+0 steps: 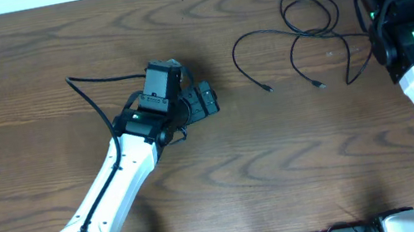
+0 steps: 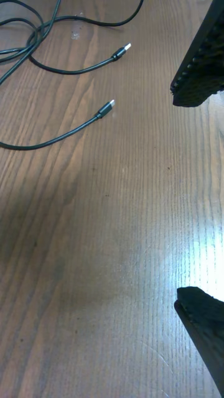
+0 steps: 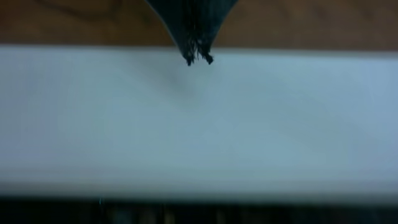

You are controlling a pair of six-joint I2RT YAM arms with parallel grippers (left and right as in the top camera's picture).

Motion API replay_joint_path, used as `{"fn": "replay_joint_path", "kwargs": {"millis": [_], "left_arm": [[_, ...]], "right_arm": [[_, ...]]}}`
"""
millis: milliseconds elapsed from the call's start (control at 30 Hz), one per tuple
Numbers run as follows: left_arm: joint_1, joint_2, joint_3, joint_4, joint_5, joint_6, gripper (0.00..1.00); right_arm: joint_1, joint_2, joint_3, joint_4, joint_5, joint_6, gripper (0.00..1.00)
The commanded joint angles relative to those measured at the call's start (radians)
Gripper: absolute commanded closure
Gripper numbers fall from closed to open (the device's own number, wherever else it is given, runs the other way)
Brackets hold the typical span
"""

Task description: Untangle cables

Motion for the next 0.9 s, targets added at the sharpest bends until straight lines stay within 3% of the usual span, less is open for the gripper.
{"fn": "replay_joint_path", "kwargs": {"millis": [0, 267, 667, 867], "left_arm": [[0.003, 0.006, 0.003, -0.003, -0.011, 0.002, 0.01], [0.003, 0.006, 0.003, -0.003, -0.010, 0.002, 0.01], [0.003, 0.006, 0.003, -0.003, -0.010, 0.002, 0.01], [0.003, 0.006, 0.003, -0.003, -0.011, 0.002, 0.01]], "right_arm": [[-0.019, -0.012, -0.013, -0.096, 0.012, -0.106, 0.99], [-0.026, -0.152, -0.093, -0.157, 0.005, -0.126, 0.98], [-0.089, -0.577, -0.473, -0.058, -0.185, -0.112, 0.99], [-0.100, -0.780, -0.565, -0.039, -0.187, -0.089, 0.99]]}}
